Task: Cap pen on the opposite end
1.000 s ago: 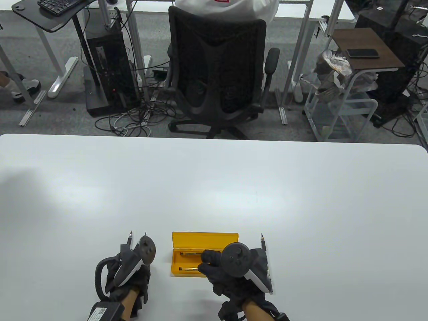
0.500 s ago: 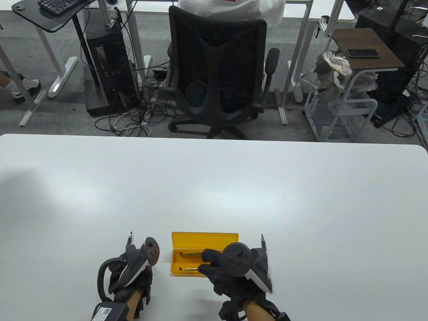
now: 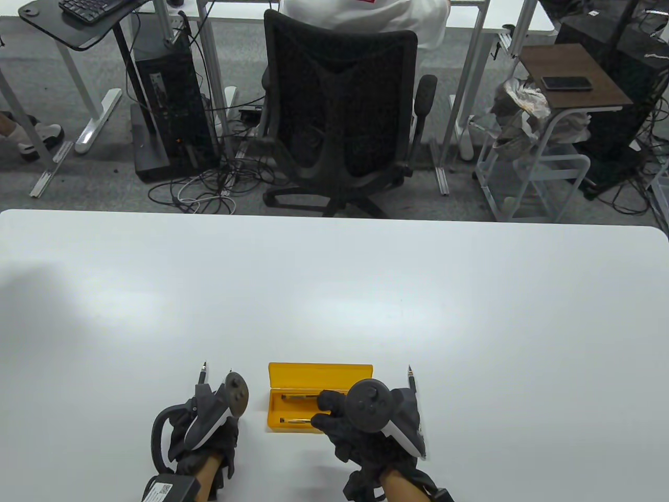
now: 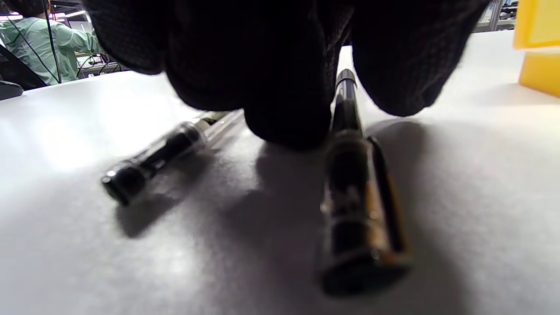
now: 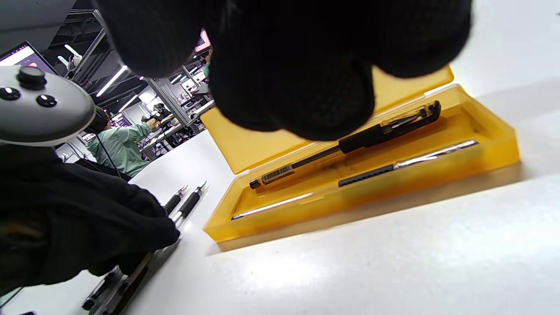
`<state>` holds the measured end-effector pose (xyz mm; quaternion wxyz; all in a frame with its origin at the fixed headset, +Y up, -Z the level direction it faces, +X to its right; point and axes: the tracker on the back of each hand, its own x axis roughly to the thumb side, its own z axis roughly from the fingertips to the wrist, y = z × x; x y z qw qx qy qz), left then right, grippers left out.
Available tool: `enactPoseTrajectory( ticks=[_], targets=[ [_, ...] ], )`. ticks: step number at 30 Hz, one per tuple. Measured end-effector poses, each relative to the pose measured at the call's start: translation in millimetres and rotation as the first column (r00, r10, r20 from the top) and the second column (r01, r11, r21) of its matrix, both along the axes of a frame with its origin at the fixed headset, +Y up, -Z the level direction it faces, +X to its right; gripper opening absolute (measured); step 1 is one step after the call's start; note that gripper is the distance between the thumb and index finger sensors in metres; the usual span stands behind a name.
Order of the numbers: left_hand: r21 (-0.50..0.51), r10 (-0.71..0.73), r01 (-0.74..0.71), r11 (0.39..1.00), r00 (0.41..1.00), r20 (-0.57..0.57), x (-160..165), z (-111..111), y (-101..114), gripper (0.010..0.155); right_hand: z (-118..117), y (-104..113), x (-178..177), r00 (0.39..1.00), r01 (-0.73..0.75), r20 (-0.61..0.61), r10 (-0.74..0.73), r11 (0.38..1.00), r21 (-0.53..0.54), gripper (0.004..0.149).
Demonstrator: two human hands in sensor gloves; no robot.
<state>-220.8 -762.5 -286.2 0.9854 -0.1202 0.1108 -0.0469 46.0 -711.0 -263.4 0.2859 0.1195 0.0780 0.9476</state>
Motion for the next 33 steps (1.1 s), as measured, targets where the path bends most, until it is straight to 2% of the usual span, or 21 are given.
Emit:
enactPoseTrajectory(
  ticks=[11,18,23,26,29,33],
  targets=[
    [0.059,0.065,-0.066,0.996,0.998,0.019,2.0,5.0,18.1,0.062,-0.1,-0.6,0.7,1.0,-0.011,0.008,0.011,1.0,-0.007,0.057],
    [0.195,0.181,-0.194,0.961,0.98,0.081,5.6,15.3,40.3,0.062,-0.4,-0.7,0.8,1.0,-0.017,0.01,0.017,1.0,-0.008,0.057],
    [0.209,0.288,-0.311,0.927,0.948,0.132,14.9,19.4,41.9,0.063,-0.5,-1.1,0.9,1.0,-0.024,0.01,0.024,1.0,-0.01,0.057],
    [0.225,0.269,-0.309,0.924,0.944,0.191,25.2,18.6,40.0,0.063,-1.3,-0.3,1.4,1.0,-0.019,0.016,0.019,1.0,-0.007,0.057],
    [0.218,0.228,-0.298,0.929,0.927,0.298,39.6,15.1,34.6,0.063,-3.1,1.4,2.9,0.999,-0.036,0.035,0.035,0.999,0.007,0.056],
    [0.199,0.104,-0.201,0.959,0.905,0.412,59.8,11.2,22.2,0.066,-4.3,4.9,6.1,0.991,-0.113,0.08,0.109,0.993,0.047,0.054]
  ],
)
